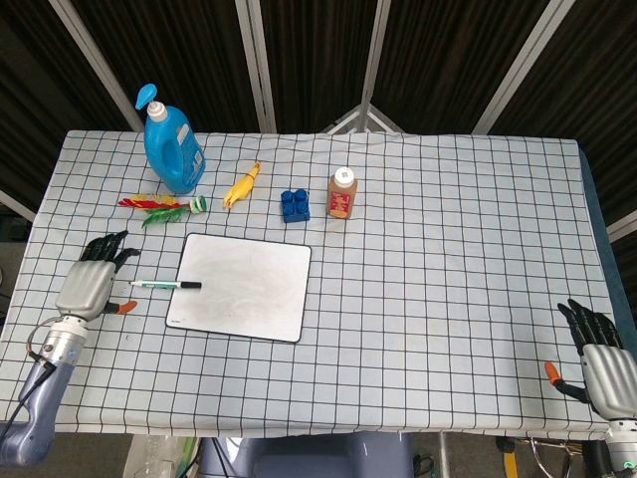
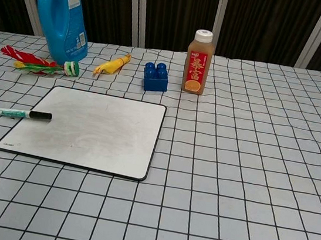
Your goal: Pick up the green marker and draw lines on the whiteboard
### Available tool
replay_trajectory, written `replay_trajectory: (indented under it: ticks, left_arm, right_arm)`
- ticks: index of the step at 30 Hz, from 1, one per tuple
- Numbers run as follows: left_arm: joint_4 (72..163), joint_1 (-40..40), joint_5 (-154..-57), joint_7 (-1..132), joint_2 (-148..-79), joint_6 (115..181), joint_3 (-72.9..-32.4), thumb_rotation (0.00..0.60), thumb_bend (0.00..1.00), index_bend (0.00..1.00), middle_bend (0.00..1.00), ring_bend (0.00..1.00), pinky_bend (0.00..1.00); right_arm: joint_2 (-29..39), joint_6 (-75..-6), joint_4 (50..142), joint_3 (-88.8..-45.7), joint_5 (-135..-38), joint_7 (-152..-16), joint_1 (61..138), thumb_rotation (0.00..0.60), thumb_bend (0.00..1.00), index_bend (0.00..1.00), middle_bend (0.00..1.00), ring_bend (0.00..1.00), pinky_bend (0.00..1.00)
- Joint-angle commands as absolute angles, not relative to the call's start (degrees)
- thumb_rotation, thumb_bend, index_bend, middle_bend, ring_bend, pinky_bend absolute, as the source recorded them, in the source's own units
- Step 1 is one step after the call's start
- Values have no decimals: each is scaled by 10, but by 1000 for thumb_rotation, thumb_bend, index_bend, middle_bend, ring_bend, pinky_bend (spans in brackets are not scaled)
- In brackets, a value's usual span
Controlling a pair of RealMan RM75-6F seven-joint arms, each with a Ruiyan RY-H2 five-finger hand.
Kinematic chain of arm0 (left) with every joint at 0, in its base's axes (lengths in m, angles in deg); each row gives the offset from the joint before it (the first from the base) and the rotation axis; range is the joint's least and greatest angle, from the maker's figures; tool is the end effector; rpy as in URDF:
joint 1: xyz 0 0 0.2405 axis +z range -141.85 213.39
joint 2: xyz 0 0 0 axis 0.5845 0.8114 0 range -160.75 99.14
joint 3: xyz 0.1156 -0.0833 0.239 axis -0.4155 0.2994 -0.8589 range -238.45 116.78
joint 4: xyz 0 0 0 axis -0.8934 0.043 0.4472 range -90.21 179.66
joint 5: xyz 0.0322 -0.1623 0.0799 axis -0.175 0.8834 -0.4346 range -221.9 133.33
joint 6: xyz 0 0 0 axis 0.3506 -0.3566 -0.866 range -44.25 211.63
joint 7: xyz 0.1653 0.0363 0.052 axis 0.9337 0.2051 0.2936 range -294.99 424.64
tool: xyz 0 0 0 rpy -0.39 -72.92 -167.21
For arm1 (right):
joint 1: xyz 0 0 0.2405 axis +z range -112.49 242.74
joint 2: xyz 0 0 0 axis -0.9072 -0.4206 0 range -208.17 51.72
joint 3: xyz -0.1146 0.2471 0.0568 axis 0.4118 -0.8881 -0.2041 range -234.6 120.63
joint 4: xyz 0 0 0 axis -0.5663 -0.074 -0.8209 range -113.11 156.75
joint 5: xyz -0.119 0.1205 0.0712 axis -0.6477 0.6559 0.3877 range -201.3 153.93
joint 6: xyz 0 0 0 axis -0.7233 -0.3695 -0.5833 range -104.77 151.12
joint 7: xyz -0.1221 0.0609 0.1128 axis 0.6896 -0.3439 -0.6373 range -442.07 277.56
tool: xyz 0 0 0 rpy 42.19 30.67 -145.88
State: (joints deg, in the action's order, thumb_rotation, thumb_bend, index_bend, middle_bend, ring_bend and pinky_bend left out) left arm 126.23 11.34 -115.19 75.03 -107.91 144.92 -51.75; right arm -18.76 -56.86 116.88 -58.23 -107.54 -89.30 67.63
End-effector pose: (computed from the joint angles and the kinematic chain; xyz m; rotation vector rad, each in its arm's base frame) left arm -0.2972 0.3388 0.0964 -1.5787 -0.9654 -0.7681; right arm -0.3386 -0.1930 0.1996 1.3457 -1.0974 0.8511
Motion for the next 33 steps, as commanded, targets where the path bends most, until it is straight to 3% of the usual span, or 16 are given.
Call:
replay_trajectory:
  ticks: [1,14,33]
  left_arm:
    - [1232,92,-1133,777,-1110,1425,-517,600,303,386,20,0,0]
    - [1177,62,-1104,808,-1160,1396,-515,600,370,441,33,0,0]
    - [1117,35,-1073,820,-1209,1364,-515,600,418,447,38,0,0]
  right_arm:
    - [-188,-567,1169,-583,-1074,-896,677,600,354,0,0,0,0]
    - [-189,-564,1170,-584,-1071,-902,678,600,353,0,0,0,0]
    - [-190,-562,1172,-585,-1067,-906,678,600,354,0,0,0,0]
